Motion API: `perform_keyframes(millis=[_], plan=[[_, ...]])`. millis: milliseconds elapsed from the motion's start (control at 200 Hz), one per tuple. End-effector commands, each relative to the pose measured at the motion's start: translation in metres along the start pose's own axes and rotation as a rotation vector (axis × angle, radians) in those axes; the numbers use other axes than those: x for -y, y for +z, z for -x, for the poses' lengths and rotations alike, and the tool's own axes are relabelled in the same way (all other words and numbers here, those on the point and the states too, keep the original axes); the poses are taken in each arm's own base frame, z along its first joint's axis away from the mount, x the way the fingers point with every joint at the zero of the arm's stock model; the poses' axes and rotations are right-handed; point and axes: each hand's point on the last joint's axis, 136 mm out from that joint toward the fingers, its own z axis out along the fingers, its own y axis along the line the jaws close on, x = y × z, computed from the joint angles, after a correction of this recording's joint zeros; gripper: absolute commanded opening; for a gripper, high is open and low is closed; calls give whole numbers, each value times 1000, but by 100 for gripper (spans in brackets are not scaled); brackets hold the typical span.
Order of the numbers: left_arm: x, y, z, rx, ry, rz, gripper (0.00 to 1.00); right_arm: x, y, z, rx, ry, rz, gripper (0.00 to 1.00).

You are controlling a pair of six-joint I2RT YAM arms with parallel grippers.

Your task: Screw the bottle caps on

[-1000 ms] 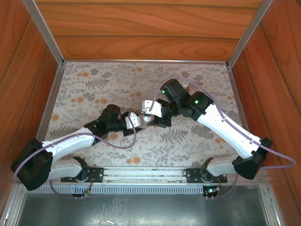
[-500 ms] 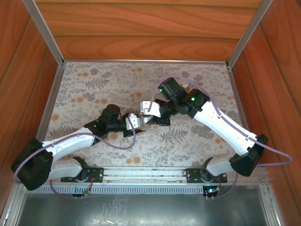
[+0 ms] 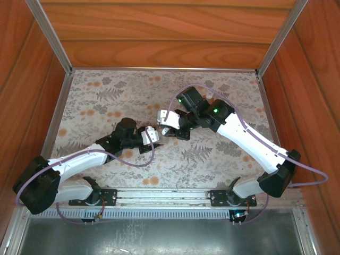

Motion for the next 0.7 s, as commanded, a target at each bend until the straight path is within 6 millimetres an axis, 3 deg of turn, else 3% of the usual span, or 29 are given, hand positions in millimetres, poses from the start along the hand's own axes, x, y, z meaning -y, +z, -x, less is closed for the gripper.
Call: perform_keyframes(millis=[0, 135, 270, 370, 485, 565, 695], plan=[[-52, -7, 1, -80, 60, 274, 53, 13, 6, 15, 26, 488, -22, 0], [-75, -9, -7, -138, 69, 413, 53, 32, 26, 17, 6, 800, -70, 0], [-87, -4, -11, -183, 92, 490, 52, 43, 45, 2, 18, 1156, -130, 0], [-87, 1, -12, -195, 111, 488, 52, 47, 48, -6, 1, 1266, -163, 0], [-80, 5, -12, -182, 105, 452, 52, 50, 46, -5, 6, 1261, -168, 1], [-77, 7, -14, -173, 92, 432, 52, 53, 42, -4, 12, 1209, -178, 12], [-67, 10, -14, -130, 44, 364, 52, 64, 25, 11, 102, 957, -207, 54]])
